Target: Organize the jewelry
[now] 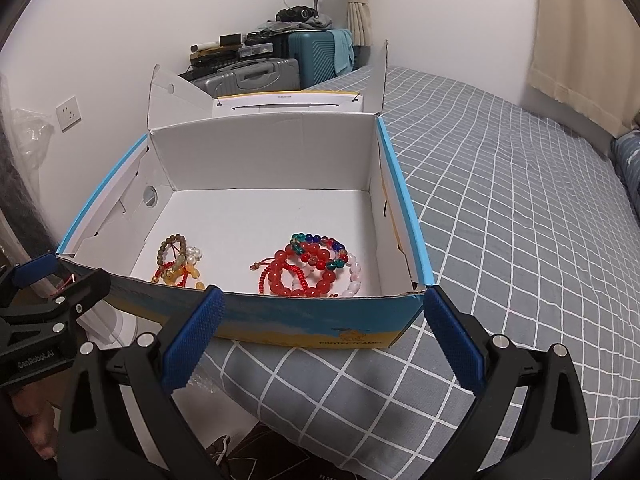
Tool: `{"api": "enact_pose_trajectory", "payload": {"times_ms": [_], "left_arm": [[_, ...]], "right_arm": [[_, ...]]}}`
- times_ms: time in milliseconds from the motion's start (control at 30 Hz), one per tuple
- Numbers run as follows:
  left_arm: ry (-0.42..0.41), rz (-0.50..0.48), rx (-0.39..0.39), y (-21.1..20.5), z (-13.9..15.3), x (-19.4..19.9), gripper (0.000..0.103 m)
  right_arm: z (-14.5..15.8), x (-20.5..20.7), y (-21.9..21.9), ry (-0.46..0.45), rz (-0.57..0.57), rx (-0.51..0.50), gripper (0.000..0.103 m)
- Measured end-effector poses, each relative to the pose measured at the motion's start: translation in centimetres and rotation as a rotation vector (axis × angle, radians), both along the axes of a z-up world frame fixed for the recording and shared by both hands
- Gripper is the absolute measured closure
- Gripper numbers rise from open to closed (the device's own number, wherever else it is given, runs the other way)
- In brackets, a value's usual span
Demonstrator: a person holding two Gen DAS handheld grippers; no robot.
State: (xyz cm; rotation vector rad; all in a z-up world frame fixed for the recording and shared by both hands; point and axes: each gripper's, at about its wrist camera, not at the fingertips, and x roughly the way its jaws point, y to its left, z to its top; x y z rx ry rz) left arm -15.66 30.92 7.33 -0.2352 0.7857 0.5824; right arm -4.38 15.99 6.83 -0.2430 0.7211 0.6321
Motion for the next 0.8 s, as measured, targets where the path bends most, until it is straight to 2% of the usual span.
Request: {"api": "enact_pose_trajectory", "payload": {"times_ms": [800], "left_arm": [[-0.001,-0.004,0.000,-0.02,-0.14,0.25,0.006]], "right_arm": [[-0.10,0.33,-0.13,0.006,-0.007,0.003,0.007]]}}
